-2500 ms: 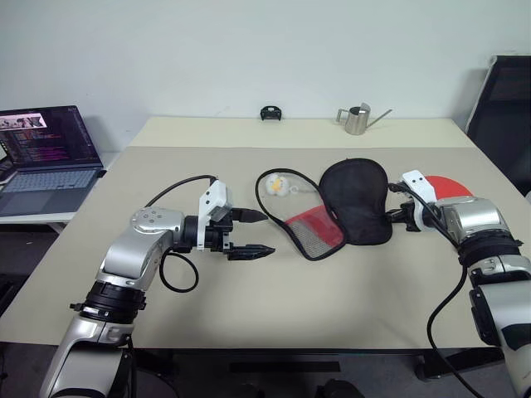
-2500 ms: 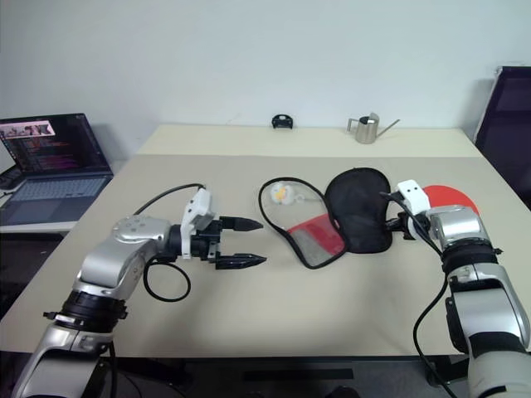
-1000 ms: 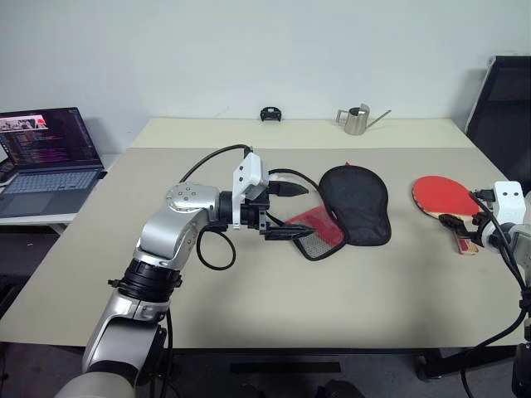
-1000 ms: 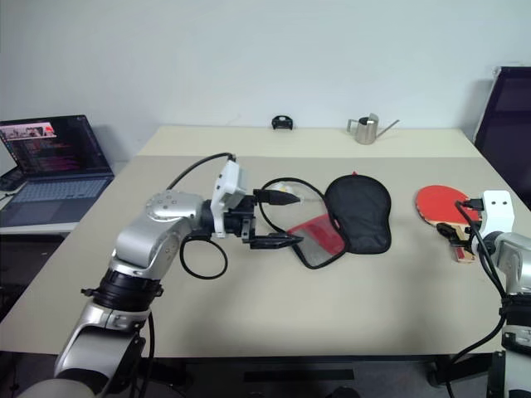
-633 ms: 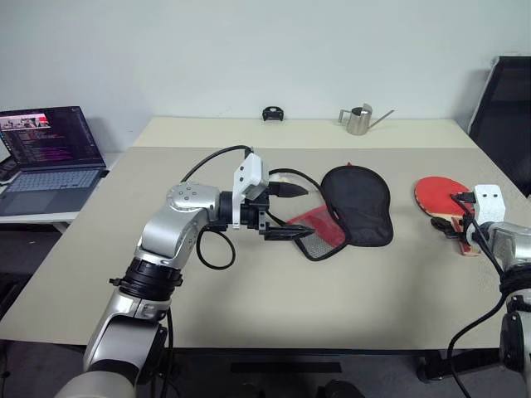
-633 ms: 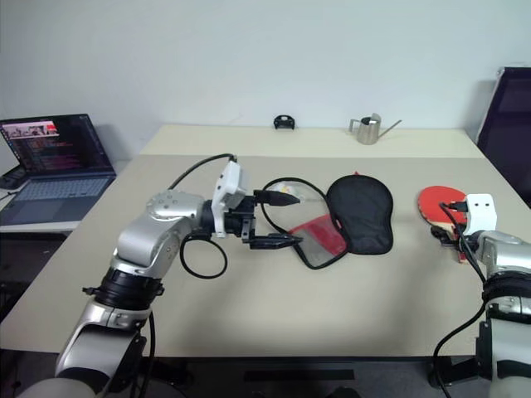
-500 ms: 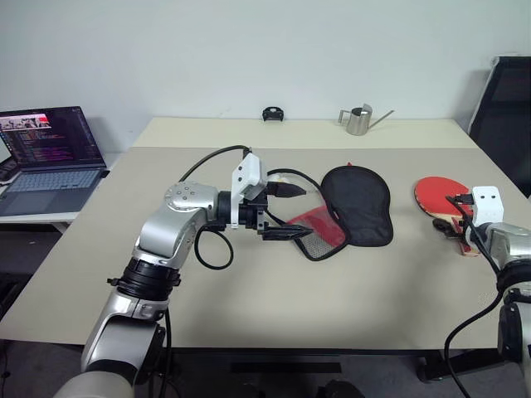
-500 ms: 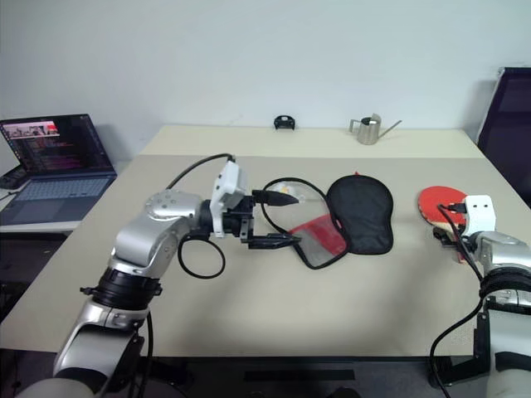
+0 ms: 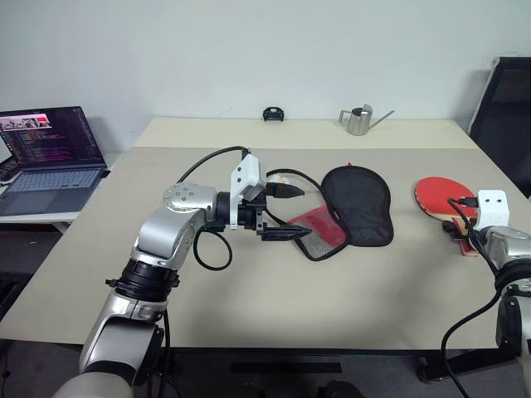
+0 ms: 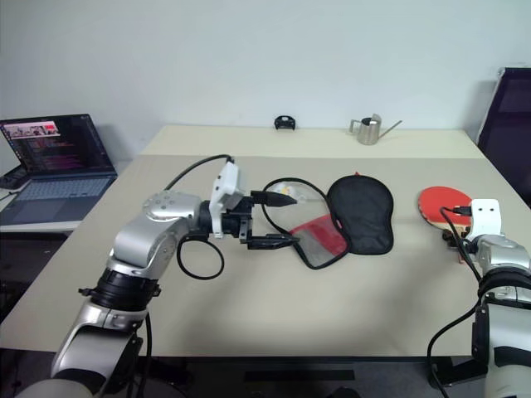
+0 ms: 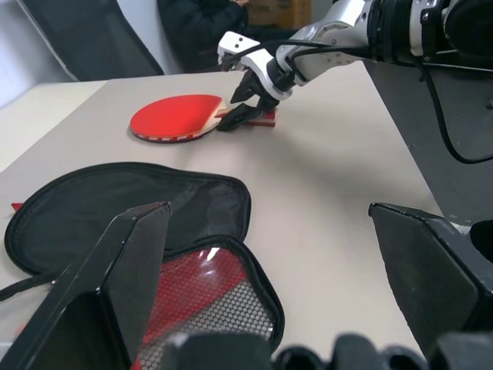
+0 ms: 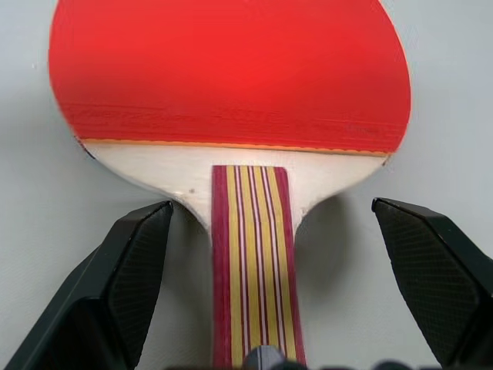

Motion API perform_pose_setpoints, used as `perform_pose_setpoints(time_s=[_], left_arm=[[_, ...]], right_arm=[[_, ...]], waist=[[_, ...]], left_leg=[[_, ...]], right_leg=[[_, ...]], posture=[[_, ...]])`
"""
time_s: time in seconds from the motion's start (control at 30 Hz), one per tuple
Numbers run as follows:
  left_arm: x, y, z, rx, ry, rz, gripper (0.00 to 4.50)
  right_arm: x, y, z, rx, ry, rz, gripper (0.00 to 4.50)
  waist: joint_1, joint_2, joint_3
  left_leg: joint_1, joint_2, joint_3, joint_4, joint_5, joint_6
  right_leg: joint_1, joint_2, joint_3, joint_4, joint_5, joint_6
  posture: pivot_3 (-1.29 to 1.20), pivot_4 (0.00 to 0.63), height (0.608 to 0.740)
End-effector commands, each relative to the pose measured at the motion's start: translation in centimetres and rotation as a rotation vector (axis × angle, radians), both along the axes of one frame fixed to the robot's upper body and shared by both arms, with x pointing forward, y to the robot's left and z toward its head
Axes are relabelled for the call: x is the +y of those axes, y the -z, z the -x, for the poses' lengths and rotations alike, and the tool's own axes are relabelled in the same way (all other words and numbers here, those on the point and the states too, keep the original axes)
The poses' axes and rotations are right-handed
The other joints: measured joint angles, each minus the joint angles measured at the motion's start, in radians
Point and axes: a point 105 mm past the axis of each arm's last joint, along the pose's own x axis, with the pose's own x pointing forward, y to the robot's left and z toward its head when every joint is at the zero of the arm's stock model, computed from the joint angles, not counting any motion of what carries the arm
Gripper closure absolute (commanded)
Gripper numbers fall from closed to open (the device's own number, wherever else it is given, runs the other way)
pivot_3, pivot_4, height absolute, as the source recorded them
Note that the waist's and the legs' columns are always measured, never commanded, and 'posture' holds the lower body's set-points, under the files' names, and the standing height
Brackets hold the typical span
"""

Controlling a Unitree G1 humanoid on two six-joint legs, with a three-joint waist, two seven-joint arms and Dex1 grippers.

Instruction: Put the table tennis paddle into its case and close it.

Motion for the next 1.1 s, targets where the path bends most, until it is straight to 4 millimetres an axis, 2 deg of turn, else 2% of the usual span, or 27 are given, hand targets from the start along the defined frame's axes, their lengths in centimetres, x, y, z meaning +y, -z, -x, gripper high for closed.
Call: perform_pose_setpoints(time_s=[0.03, 0.1, 0.2, 0.47, 0.63, 0.73, 0.97, 1.1], left_arm=[[0.0, -1.3, 0.4, -0.051, 0.008, 0.013, 0.0], [0.0, -1.2, 0.4, -0.05, 0.009, 0.012, 0.0], [0.0, -1.3, 0.4, -0.051, 0.01, 0.01, 0.0], [0.4, -1.0, 0.3, -0.048, -0.005, 0.0, 0.0], [1.1, -0.7, 0.2, -0.043, -0.032, -0.008, 0.0], [1.8, -0.5, 0.1, -0.038, -0.06, -0.012, 0.0], [3.9, -0.2, -0.2, -0.028, -0.137, -0.02, 0.0], [4.3, -0.1, -0.2, -0.026, -0.154, -0.022, 0.0]], right_arm=[[0.7, 0.7, 0.0, 0.009, -0.02, -0.037, 0.06], [1.2, 1.0, -0.2, 0.01, -0.035, -0.064, 0.06], [1.7, 1.1, -0.4, 0.021, -0.057, -0.065, 0.68], [2.5, 1.6, -0.9, 0.052, -0.058, -0.029, 3.3], [2.4, 1.7, -1.0, 0.033, -0.031, -0.009, 3.39], [2.5, 0.9, -1.4, -0.007, -0.021, -0.02, 3.39], [3.4, -4.4, -2.6, -0.156, -0.062, -0.076, 3.39], [4.8, -7.1, -2.6, -0.211, -0.118, -0.059, 3.39]], waist=[[0.0, 0.0, 0.0], [-0.001, 0.0, 0.0], [-0.003, 0.0, 0.0], [-0.004, -0.001, 0.0], [-0.005, -0.002, -0.001], [-0.005, -0.003, -0.001], [-0.009, 0.002, 0.002], [-0.007, 0.005, 0.003]], left_leg=[[0.0, 0.0, 0.0, 0.0, 0.0, 0.0], [0.001, 0.0, 0.0, 0.0, 0.0, 0.0], [0.002, 0.0, 0.001, 0.0, 0.0, 0.0], [0.005, 0.001, 0.001, 0.0, -0.001, 0.001], [0.007, 0.001, 0.001, 0.0, -0.001, 0.001], [0.008, 0.001, 0.001, 0.0, -0.001, 0.002], [0.011, 0.001, 0.003, -0.001, -0.002, 0.004], [0.003, 0.001, 0.002, -0.001, -0.002, 0.003]], right_leg=[[0.0, 0.0, 0.0, 0.0, 0.0, 0.0], [0.001, 0.0, 0.0, 0.0, 0.0, 0.0], [0.001, 0.0, 0.0, 0.0, 0.0, 0.0], [0.003, 0.0, 0.001, 0.001, 0.0, 0.0], [0.005, 0.001, 0.002, 0.001, 0.0, 0.0], [0.006, 0.0, 0.002, 0.001, 0.0, 0.0], [0.007, 0.0, 0.003, 0.001, 0.0, 0.0], [0.0, 0.0, 0.003, 0.001, 0.0, 0.0]], posture=[[0.0, 0.15, 0.74], [0.0, 0.15, 0.74], [0.0, 0.15, 0.74], [0.0, 0.15, 0.74], [0.0, 0.15, 0.74], [0.0, 0.15, 0.74], [0.0, 0.15, 0.74], [0.0, 0.15, 0.74]])
